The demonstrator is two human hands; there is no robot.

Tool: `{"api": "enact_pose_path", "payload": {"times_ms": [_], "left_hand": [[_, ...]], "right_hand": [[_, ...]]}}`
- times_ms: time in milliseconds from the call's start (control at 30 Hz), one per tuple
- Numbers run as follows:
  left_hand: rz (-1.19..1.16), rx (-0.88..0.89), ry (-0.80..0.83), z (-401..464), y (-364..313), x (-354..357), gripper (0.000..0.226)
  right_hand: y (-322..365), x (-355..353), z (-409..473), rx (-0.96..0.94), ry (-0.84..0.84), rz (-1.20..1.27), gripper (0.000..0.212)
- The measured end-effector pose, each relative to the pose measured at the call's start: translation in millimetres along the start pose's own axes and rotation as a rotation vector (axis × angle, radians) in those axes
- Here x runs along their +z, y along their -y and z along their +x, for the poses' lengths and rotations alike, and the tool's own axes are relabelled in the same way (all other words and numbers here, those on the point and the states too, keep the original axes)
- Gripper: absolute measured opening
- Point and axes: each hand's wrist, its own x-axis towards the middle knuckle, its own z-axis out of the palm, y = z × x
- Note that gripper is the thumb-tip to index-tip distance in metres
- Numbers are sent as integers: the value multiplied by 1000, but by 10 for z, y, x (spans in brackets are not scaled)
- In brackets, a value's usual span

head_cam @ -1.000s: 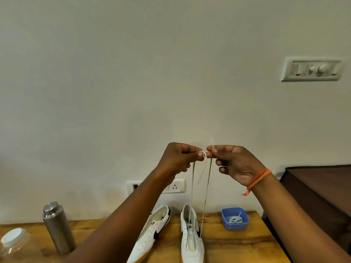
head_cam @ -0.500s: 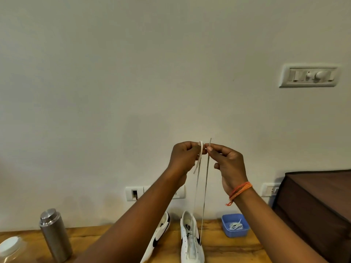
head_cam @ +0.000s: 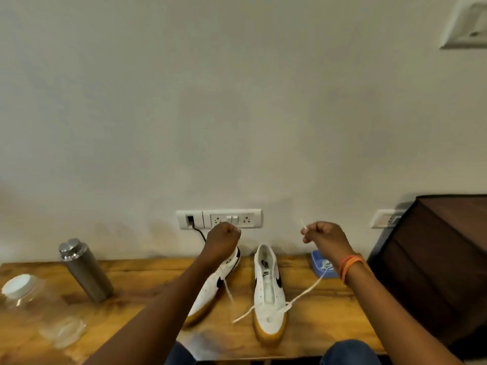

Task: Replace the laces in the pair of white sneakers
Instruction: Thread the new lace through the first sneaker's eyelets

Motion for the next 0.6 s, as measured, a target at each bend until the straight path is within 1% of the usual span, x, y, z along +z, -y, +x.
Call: {"api": "enact_pose_path", "payload": {"times_ms": [33, 100, 133, 200, 233, 267, 333, 367, 400, 467, 500, 533, 600], "left_hand": [[58, -23, 11, 10, 213, 102, 26], [166, -47, 52, 11, 604, 361, 15], [203, -44, 89, -4, 791, 478, 12], [267, 6, 188, -13, 1067, 696, 8], [305, 28, 252, 45, 1210, 857, 16], [351, 51, 310, 52, 1326, 990, 29], [457, 116, 371, -88, 1409, 1072, 56], [502, 135, 396, -64, 1378, 1096, 64], [540, 71, 519, 85, 1764, 1474, 70], [634, 56, 586, 51, 1717, 1518, 77], [688, 50, 617, 31, 1710, 1526, 79], [722, 88, 615, 33, 1713, 1583, 81], [765, 174, 594, 101, 1756, 1693, 82]], "right_hand": [[-223, 90, 35, 27, 16, -93, 15], [-687, 329, 84, 90, 95, -240, 5], [-889, 439, 74, 112, 147, -316, 7], [-1229, 626, 69, 144, 219, -423, 19], [-1388, 733, 123, 165, 238, -443, 24], [-1523, 826, 123, 181, 250, -462, 28], [-1630, 892, -43, 192, 237, -494, 32], [-1596, 914, -32, 220, 241, -516, 33], [-2137, 1209, 130, 305, 305, -552, 31], [-2143, 1278, 48, 248, 299, -581, 19], [-2119, 1296, 6, 256, 275, -589, 11], [-2121, 1321, -4, 233, 242, -562, 7], [-2109, 1329, 55, 208, 221, -574, 15]]}}
